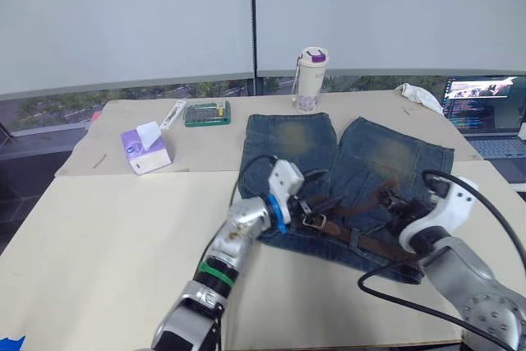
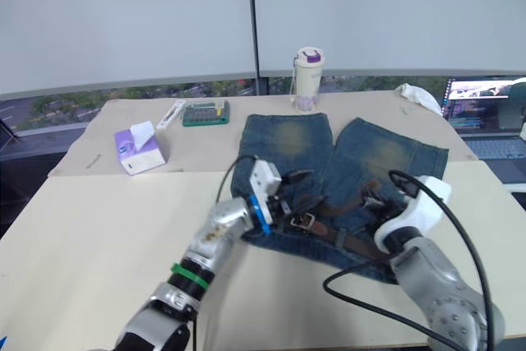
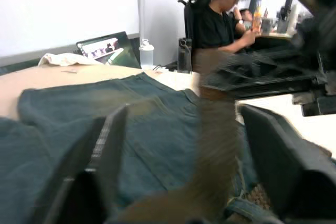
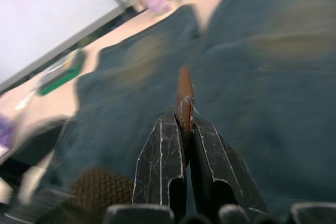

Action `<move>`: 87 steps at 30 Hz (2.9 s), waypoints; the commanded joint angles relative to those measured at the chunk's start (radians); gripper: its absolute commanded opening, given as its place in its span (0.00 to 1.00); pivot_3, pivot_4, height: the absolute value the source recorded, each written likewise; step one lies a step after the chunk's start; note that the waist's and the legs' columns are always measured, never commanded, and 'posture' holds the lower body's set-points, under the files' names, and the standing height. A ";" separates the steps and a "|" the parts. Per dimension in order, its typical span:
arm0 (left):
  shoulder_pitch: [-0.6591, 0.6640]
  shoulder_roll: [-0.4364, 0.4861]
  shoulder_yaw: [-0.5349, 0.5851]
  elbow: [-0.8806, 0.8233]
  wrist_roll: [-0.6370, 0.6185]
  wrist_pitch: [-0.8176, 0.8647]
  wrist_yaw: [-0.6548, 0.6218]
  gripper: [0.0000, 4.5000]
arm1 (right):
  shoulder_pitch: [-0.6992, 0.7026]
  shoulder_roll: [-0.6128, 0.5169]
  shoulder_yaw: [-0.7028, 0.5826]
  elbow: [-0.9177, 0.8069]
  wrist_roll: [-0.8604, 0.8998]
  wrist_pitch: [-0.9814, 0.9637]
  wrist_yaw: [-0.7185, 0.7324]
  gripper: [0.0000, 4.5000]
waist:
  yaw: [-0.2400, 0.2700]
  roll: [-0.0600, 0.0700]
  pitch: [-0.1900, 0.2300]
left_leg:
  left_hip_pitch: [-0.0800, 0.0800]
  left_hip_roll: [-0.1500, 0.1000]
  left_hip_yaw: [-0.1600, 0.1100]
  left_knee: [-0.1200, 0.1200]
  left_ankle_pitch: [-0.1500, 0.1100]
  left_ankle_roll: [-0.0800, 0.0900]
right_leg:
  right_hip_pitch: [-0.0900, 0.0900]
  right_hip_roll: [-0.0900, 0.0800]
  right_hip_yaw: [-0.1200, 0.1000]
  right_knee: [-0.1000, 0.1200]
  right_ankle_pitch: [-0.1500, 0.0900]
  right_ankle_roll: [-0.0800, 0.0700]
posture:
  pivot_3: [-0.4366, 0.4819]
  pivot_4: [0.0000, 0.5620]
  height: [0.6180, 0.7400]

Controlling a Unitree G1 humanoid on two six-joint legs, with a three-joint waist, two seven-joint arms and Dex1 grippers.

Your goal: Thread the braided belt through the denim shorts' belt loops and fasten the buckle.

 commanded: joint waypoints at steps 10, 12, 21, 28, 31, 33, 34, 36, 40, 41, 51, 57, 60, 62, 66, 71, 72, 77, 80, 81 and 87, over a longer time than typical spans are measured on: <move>-0.081 0.085 0.017 0.157 0.053 -0.042 -0.121 0.63 | 0.110 -0.148 -0.054 0.000 -0.041 -0.046 0.093 0.00 | 0.004 -0.001 0.000 | 0.002 0.000 0.002 0.000 0.000 0.001 | 0.001 0.000 0.001 0.000 0.000 0.000 | 0.48 0.27 1.00; -0.071 0.078 0.004 0.172 0.073 -0.055 -0.120 0.47 | 0.115 -0.144 -0.038 -0.005 -0.056 -0.050 0.096 0.00 | 0.006 -0.001 0.000 | 0.001 0.000 0.002 0.000 0.000 0.001 | 0.002 -0.001 0.001 -0.001 0.000 0.000 | 0.48 0.27 1.00; -0.054 0.047 -0.056 0.250 0.168 -0.130 -0.115 0.01 | 0.127 -0.139 -0.029 -0.013 -0.062 -0.069 0.101 0.00 | 0.006 -0.001 0.000 | 0.001 0.000 0.002 0.000 0.000 0.001 | 0.001 -0.001 0.001 -0.001 0.000 0.000 | 0.48 0.27 1.00; -0.061 0.013 -0.089 0.326 0.236 -0.154 -0.091 0.01 | 0.122 -0.140 -0.028 -0.013 -0.063 -0.073 0.097 0.00 | 0.006 -0.001 0.000 | 0.001 0.000 0.002 0.000 0.000 0.001 | 0.002 -0.001 0.001 0.000 0.000 0.001 | 0.48 0.27 1.00; -0.079 0.005 -0.130 0.398 0.302 -0.175 -0.069 0.01 | 0.114 -0.145 -0.037 -0.006 -0.064 -0.076 0.101 0.00 | 0.007 -0.001 0.000 | 0.001 0.000 0.002 0.000 0.000 0.001 | 0.002 -0.001 0.001 0.000 0.000 0.001 | 0.48 0.27 1.00; -0.084 0.000 -0.147 0.429 0.329 -0.183 -0.064 0.01 | 0.116 -0.147 -0.040 -0.007 -0.066 -0.077 0.103 0.00 | 0.008 -0.001 0.000 | 0.002 0.000 0.002 0.000 0.000 0.001 | 0.002 -0.001 0.001 0.000 0.000 0.001 | 0.48 0.27 1.00; -0.086 -0.001 -0.156 0.444 0.341 -0.185 -0.066 0.01 | 0.116 -0.147 -0.041 -0.008 -0.065 -0.076 0.103 0.00 | 0.008 -0.001 0.000 | 0.002 0.000 0.002 0.000 0.000 0.001 | 0.002 -0.001 0.001 0.000 0.000 0.001 | 0.48 0.27 1.00; -0.093 0.000 -0.185 0.484 0.382 -0.189 -0.065 0.01 | 0.114 -0.151 -0.045 -0.015 -0.060 -0.073 0.099 0.00 | 0.011 -0.001 0.000 | 0.002 0.000 0.002 0.000 0.000 0.001 | 0.003 -0.001 0.001 0.000 0.000 0.001 | 0.48 0.27 1.00; -0.097 -0.019 -0.202 0.524 0.402 -0.176 -0.086 0.01 | 0.107 -0.161 -0.065 -0.021 -0.044 -0.071 0.095 0.00 | 0.015 -0.001 0.000 | 0.003 -0.001 0.002 0.000 -0.001 0.002 | 0.005 -0.001 0.001 -0.001 -0.001 0.001 | 0.48 0.27 1.00; -0.093 -0.019 -0.217 0.524 0.415 -0.187 -0.097 0.01 | 0.104 -0.161 -0.074 -0.022 -0.035 -0.073 0.091 0.00 | 0.017 -0.001 0.000 | 0.003 -0.001 0.002 0.000 -0.001 0.002 | 0.005 -0.002 0.001 -0.001 -0.001 0.001 | 0.48 0.27 1.00; -0.089 0.017 -0.313 0.572 0.573 -0.382 0.006 0.01 | 0.097 -0.188 -0.164 -0.027 0.057 -0.075 0.042 0.00 | 0.036 -0.002 -0.001 | 0.004 -0.001 0.002 0.001 -0.001 0.003 | 0.006 -0.002 0.001 -0.001 -0.001 0.001 | 0.48 0.27 1.00; -0.093 0.011 -0.294 0.626 0.595 -0.383 0.102 0.01 | 0.148 -0.236 -0.204 -0.020 0.079 -0.063 0.040 0.00 | 0.039 -0.003 -0.001 | 0.005 -0.001 0.001 0.002 -0.003 0.005 | 0.017 -0.002 0.001 -0.003 -0.003 0.005 | 0.48 0.27 1.00; -0.086 -0.063 -0.121 0.603 0.396 -0.232 0.073 0.01 | 0.168 -0.239 -0.195 -0.017 0.075 -0.074 0.041 0.00 | 0.037 -0.002 -0.001 | 0.005 -0.001 0.001 0.002 -0.003 0.006 | 0.018 -0.002 0.001 -0.004 -0.008 0.013 | 0.48 0.27 1.00; -0.075 -0.089 -0.024 0.542 0.264 -0.133 -0.006 0.01 | 0.176 -0.232 -0.181 -0.017 0.072 -0.075 0.039 0.00 | 0.035 -0.002 -0.001 | 0.006 -0.001 0.000 0.003 -0.003 0.006 | 0.016 -0.002 0.001 -0.003 -0.008 0.014 | 0.48 0.27 1.00; -0.066 -0.083 0.060 0.459 0.153 -0.020 -0.071 0.01 | 0.183 -0.227 -0.155 -0.017 0.066 -0.074 0.035 0.00 | 0.021 -0.002 0.000 | 0.005 -0.001 0.000 0.003 -0.003 0.006 | 0.013 -0.002 0.001 -0.001 -0.008 0.013 | 0.48 0.27 1.00; -0.022 -0.060 0.039 0.351 0.130 -0.002 -0.168 0.01 | 0.169 -0.223 -0.126 -0.013 0.066 -0.075 0.031 0.00 | 0.009 -0.002 0.000 | 0.004 0.000 0.000 0.003 -0.003 0.006 | 0.010 -0.002 0.001 -0.001 -0.004 0.006 | 0.48 0.27 1.00; -0.011 -0.057 0.028 0.328 0.129 0.000 -0.193 0.01 | 0.167 -0.222 -0.122 -0.012 0.064 -0.075 0.031 0.00 | 0.007 -0.002 0.000 | 0.004 -0.001 0.000 0.003 -0.003 0.006 | 0.009 -0.002 0.002 0.000 -0.004 0.006 | 0.48 0.27 1.00; 0.018 -0.043 -0.016 0.275 0.147 -0.004 -0.246 0.01 | 0.157 -0.224 -0.109 -0.005 0.062 -0.076 0.030 0.00 | 0.008 -0.001 0.000 | 0.004 -0.001 0.000 0.003 -0.003 0.006 | 0.009 -0.002 0.002 -0.001 -0.003 0.005 | 0.48 0.27 1.00; 0.014 -0.043 -0.029 0.292 0.168 -0.017 -0.226 0.01 | 0.152 -0.223 -0.101 -0.002 0.058 -0.078 0.029 0.00 | 0.007 -0.002 0.000 | 0.004 -0.001 0.000 0.003 -0.003 0.006 | 0.009 -0.002 0.002 -0.001 -0.003 0.005 | 0.48 0.27 1.00; 0.013 -0.041 -0.039 0.301 0.182 -0.027 -0.218 0.01 | 0.151 -0.222 -0.100 -0.003 0.058 -0.078 0.029 0.00 | 0.007 -0.002 0.000 | 0.004 0.000 0.000 0.003 -0.003 0.006 | 0.009 -0.002 0.002 -0.001 -0.003 0.005 | 0.48 0.27 1.00; 0.012 -0.028 -0.091 0.351 0.255 -0.106 -0.185 0.01 | 0.148 -0.216 -0.101 -0.010 0.060 -0.079 0.024 0.00 | 0.009 -0.002 0.000 | 0.004 -0.001 0.000 0.003 -0.003 0.006 | 0.009 -0.002 0.002 -0.001 -0.003 0.005 | 0.48 0.27 1.00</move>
